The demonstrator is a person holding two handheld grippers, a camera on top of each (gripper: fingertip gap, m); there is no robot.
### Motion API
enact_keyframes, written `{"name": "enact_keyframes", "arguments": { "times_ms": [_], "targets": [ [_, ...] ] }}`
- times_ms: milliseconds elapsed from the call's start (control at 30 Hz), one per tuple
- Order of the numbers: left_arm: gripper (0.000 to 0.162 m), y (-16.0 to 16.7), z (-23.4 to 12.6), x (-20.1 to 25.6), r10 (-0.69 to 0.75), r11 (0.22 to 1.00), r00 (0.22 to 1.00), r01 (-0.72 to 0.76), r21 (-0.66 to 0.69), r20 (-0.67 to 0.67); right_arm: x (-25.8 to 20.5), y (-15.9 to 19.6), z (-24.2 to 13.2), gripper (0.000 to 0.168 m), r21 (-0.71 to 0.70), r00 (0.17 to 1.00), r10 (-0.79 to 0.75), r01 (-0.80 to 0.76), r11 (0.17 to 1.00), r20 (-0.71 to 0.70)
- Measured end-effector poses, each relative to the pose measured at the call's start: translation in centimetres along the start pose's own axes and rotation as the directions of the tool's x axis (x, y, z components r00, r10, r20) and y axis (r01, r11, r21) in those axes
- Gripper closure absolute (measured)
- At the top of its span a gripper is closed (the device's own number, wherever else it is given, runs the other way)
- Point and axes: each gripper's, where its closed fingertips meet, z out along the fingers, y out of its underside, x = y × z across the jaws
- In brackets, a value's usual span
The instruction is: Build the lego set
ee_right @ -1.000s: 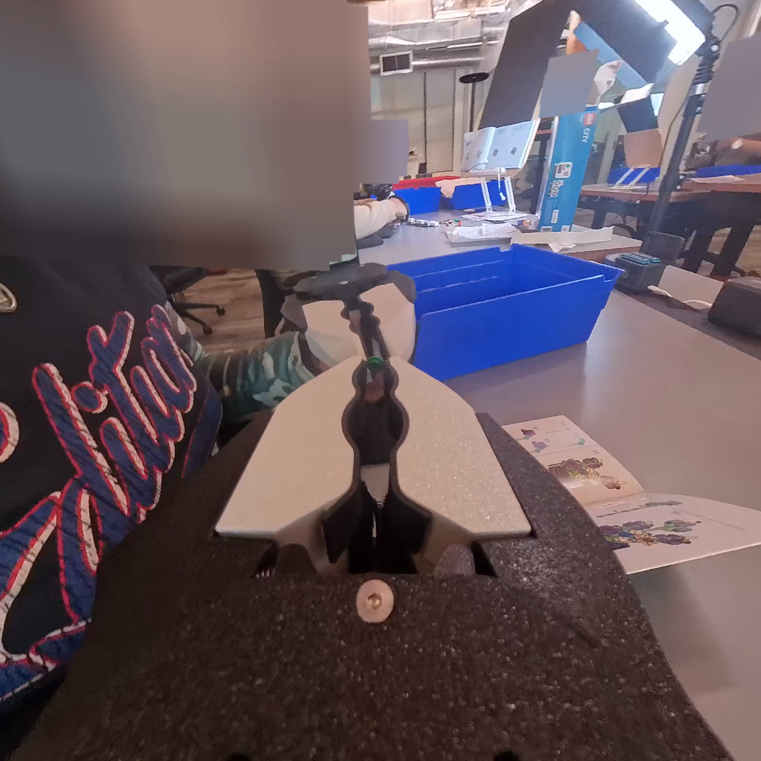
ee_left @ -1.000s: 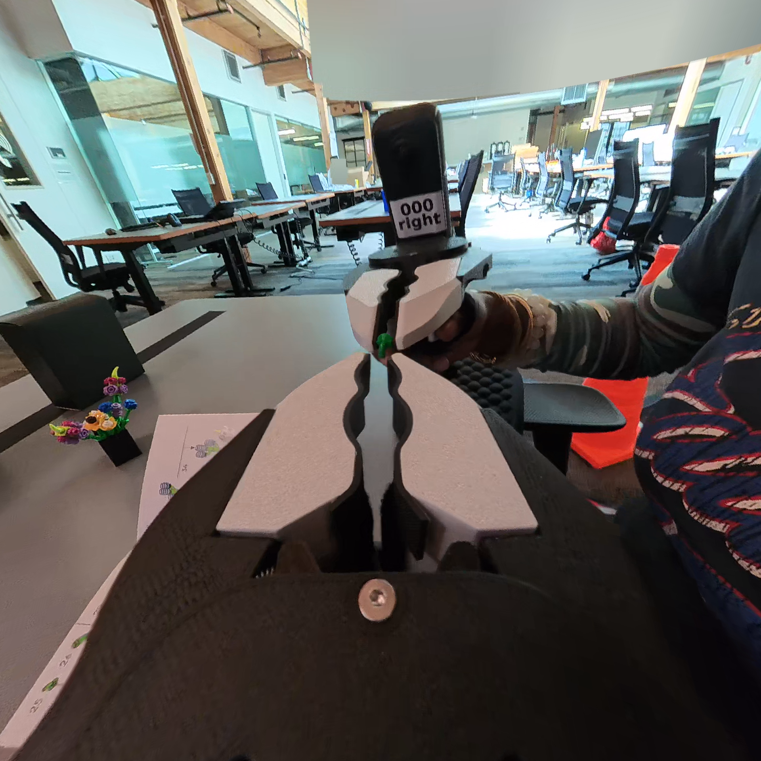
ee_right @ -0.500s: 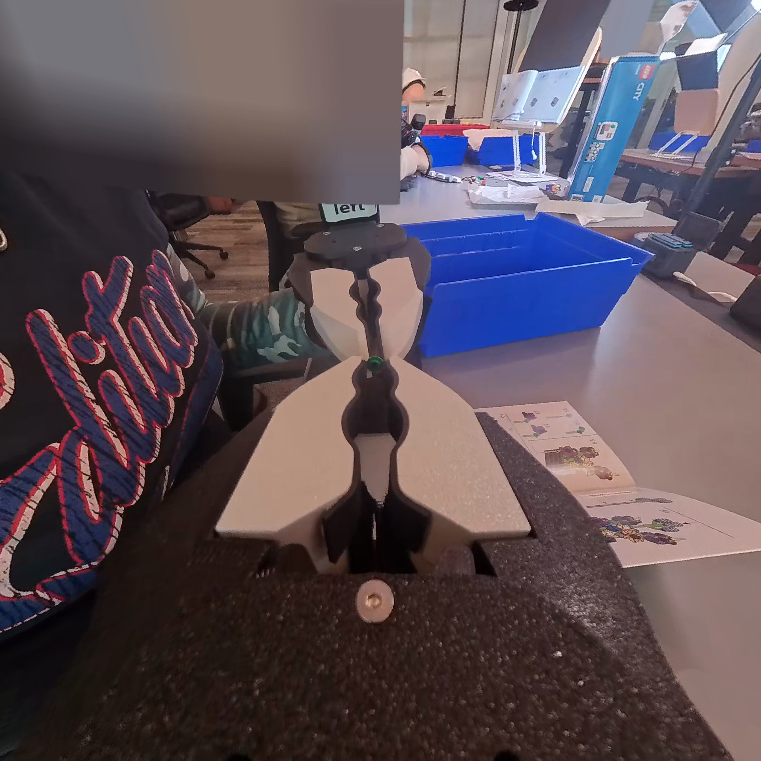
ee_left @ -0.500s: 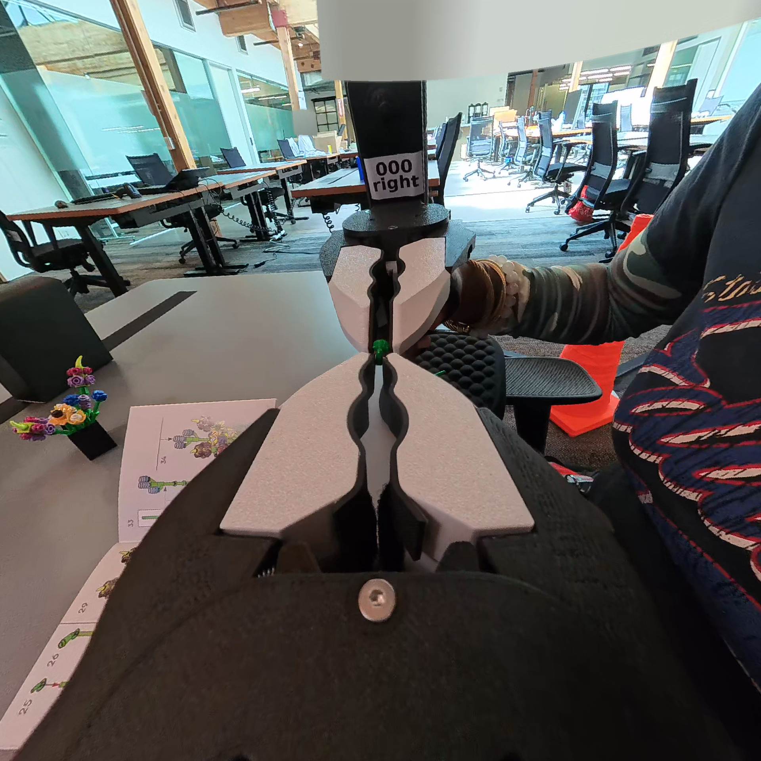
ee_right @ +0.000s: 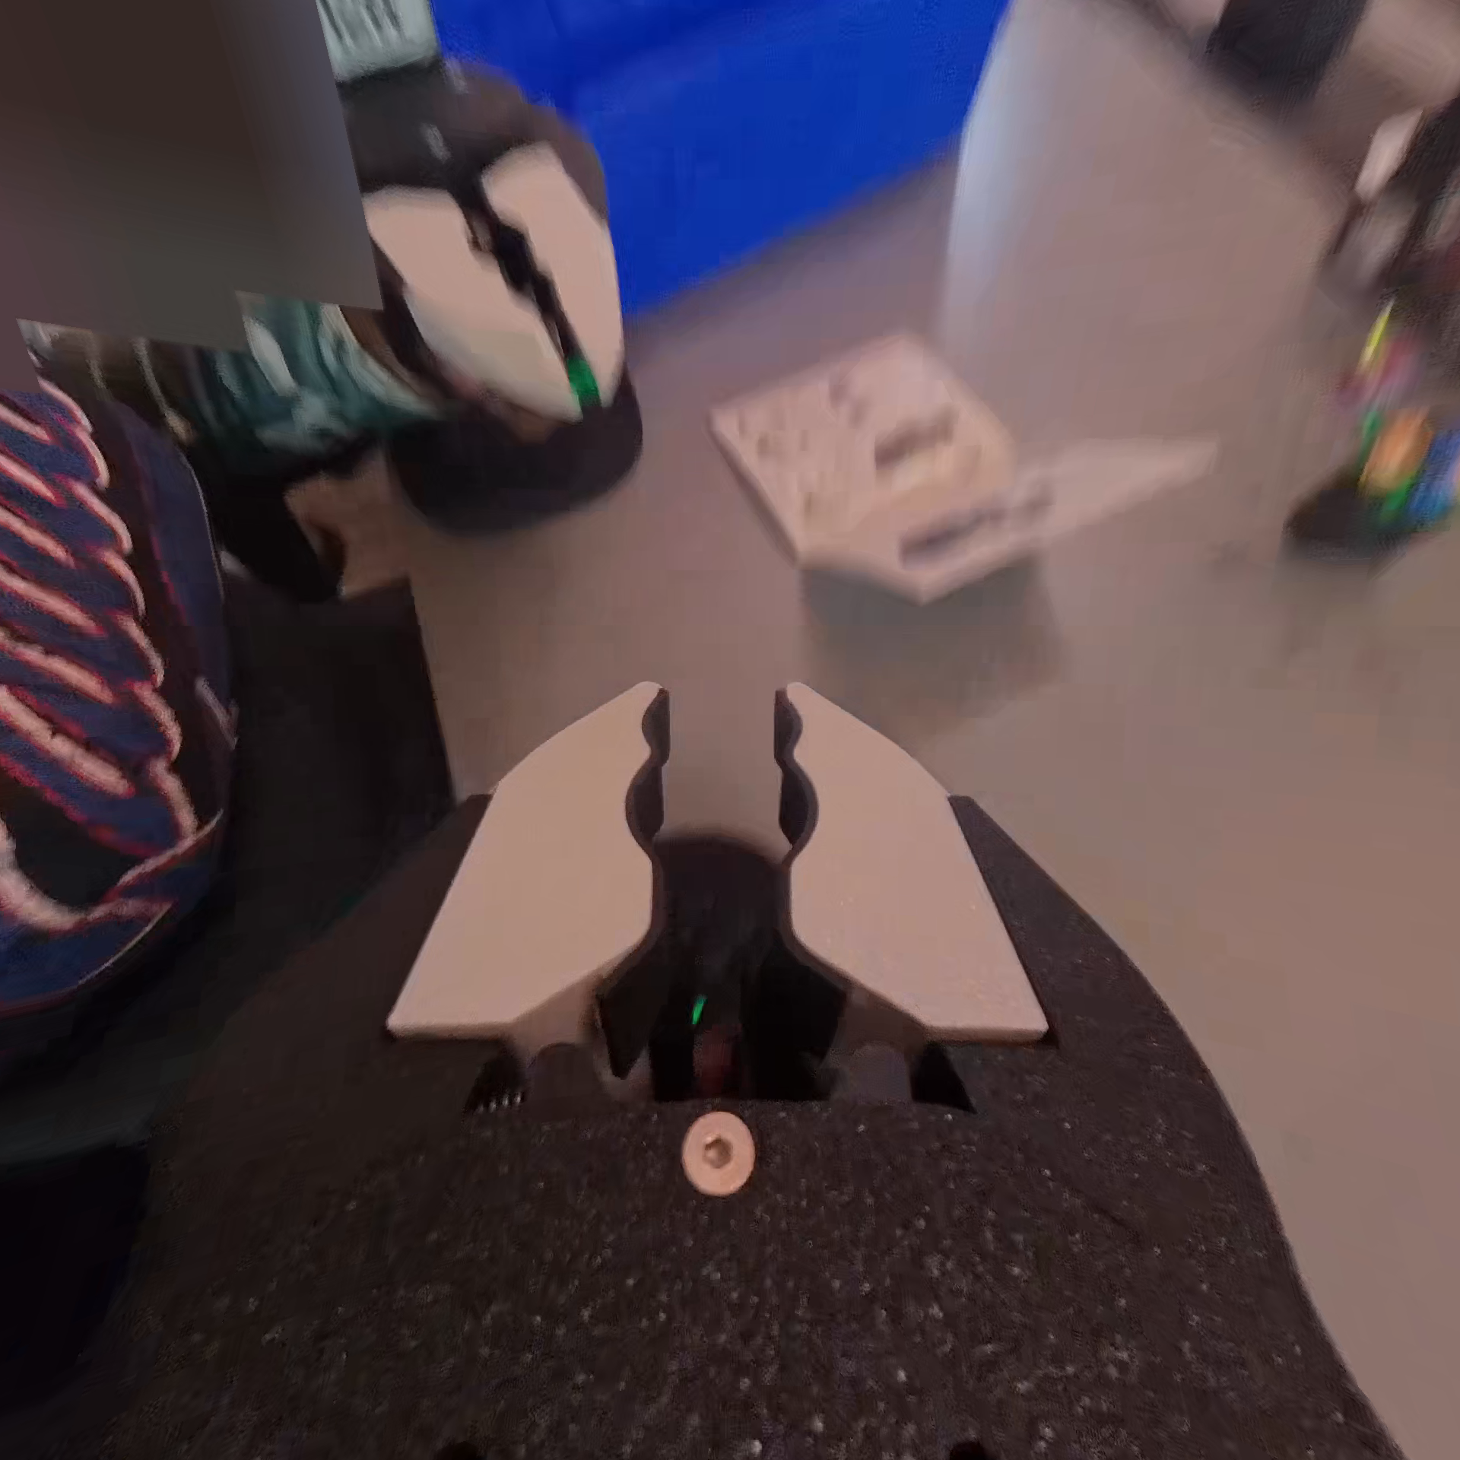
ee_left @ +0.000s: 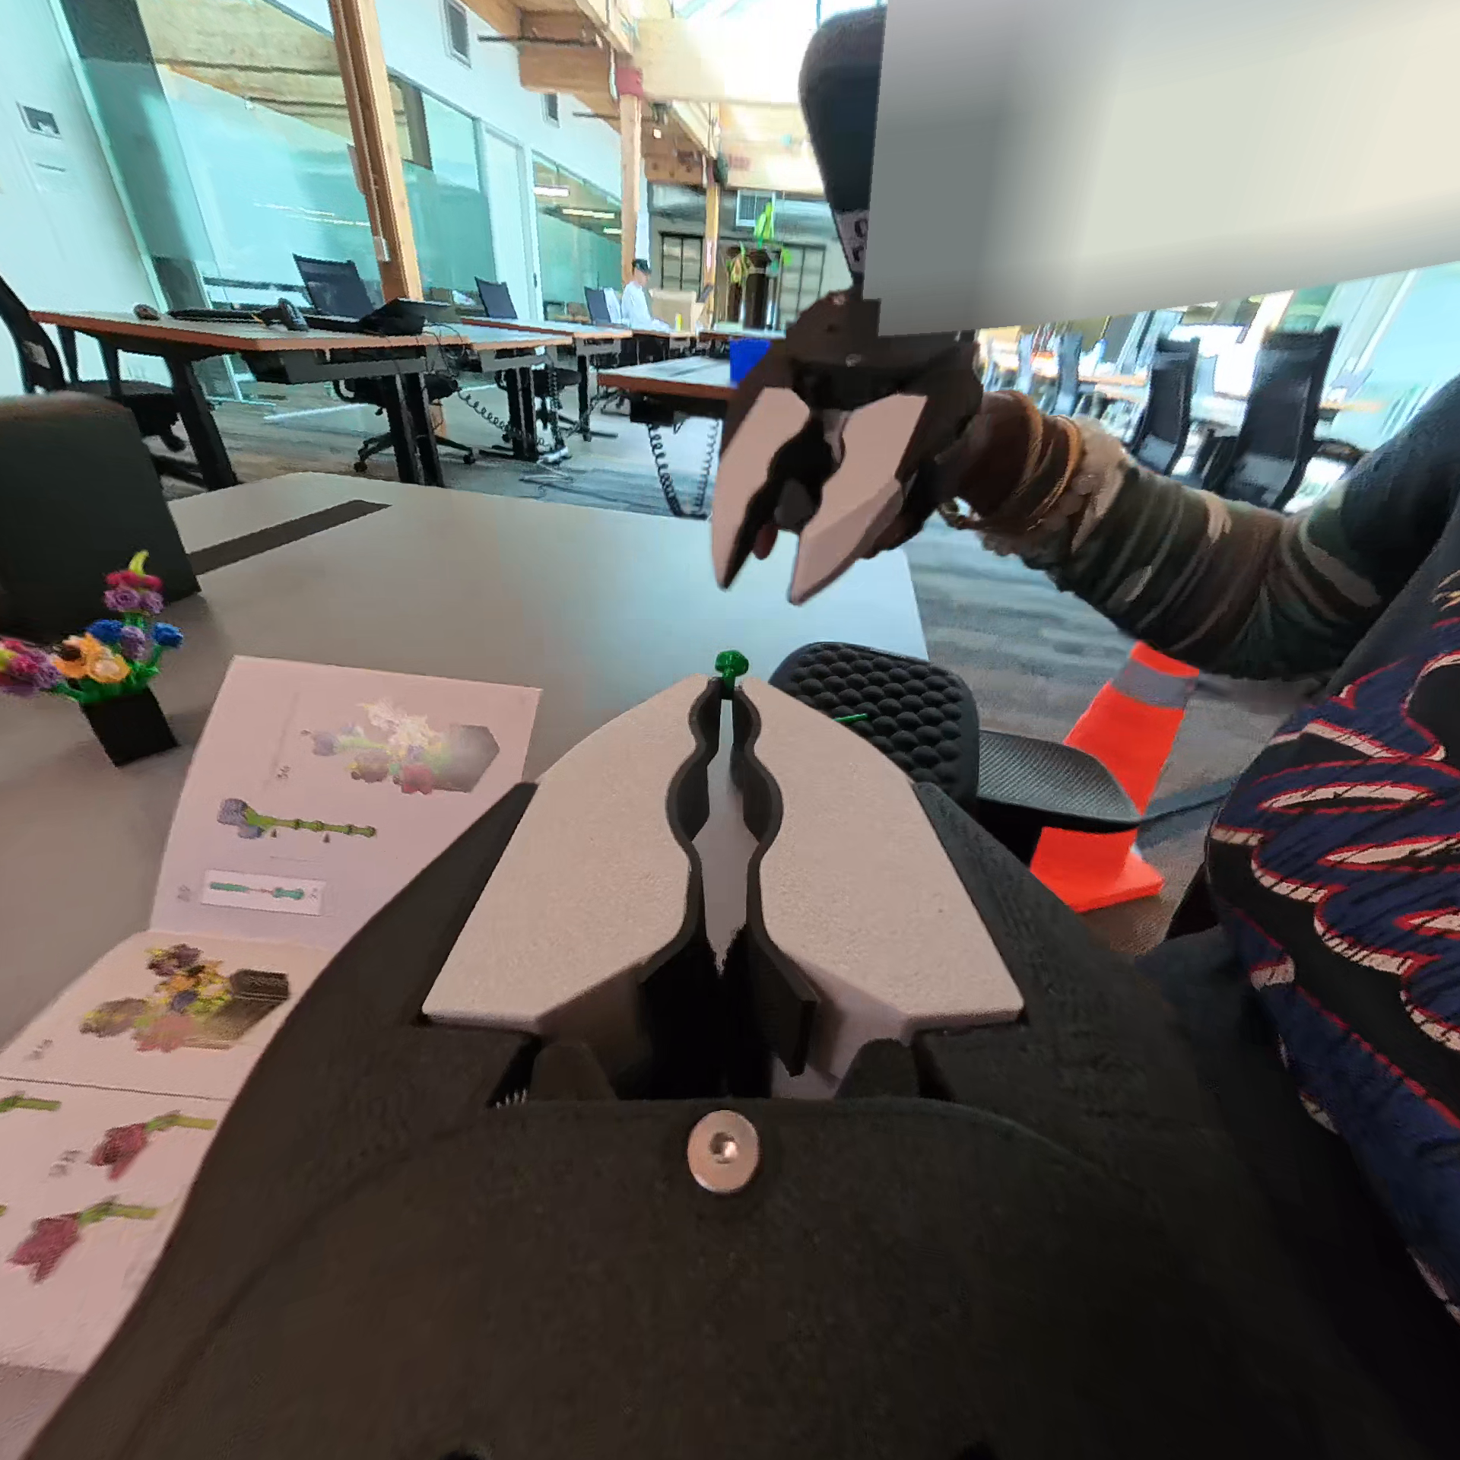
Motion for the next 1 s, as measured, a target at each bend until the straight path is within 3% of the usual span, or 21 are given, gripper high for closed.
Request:
{"name": "enact_keyframes", "arguments": {
  "times_ms": [100, 167, 400, 700, 767, 867, 933, 1000],
  "targets": [
    [0.159, 0.7, 0.1, -0.2, -0.026, 1.000, 1.000, 0.026, 0.009, 0.002, -0.7, 6.2, -1.5, 0.146, -0.303, 0.981, 0.186, -0.194, 0.933, -0.055],
    [0.159, 0.7, 0.1, -0.1, -0.019, 1.000, 1.000, 0.019, 0.006, -0.003, -1.4, 9.4, -2.4, 0.151, -0.458, 0.970, 0.211, -0.244, 0.855, -0.122],
    [0.159, 1.3, 0.3, 0.0, -0.015, 1.000, 1.000, 0.015, -0.017, -0.004, -1.5, 11.9, -1.5, 0.157, -0.519, 0.935, 0.256, -0.350, 0.780, -0.245],
    [0.159, 1.2, -0.1, -0.1, -0.054, 0.998, 0.998, 0.055, 0.011, -0.034, -0.7, 13.5, -0.7, 0.165, -0.677, 0.945, 0.019, -0.247, 0.693, -0.326],
    [0.159, 1.0, -0.3, -0.2, -0.074, 0.997, 0.996, 0.076, 0.035, -0.039, -0.7, 13.4, -0.8, 0.165, -0.681, 0.949, 0.001, -0.227, 0.696, -0.316],
    [0.159, 0.5, -0.8, -0.5, -0.104, 0.991, 0.994, 0.108, 0.079, -0.044, -0.6, 12.5, -1.1, 0.165, -0.610, 0.950, 0.093, -0.265, 0.747, -0.299],
    [0.159, 0.1, -1.1, -0.7, -0.119, 0.986, 0.992, 0.124, 0.107, -0.048, -0.3, 10.5, -0.4, 0.165, -0.466, 0.946, 0.175, -0.290, 0.836, -0.274],
    [0.159, -0.1, -1.3, -0.8, -0.125, 0.983, 0.991, 0.130, 0.131, -0.047, -0.2, 6.7, 0.7, 0.165, -0.219, 0.953, 0.234, -0.275, 0.936, -0.192]
  ]
}}
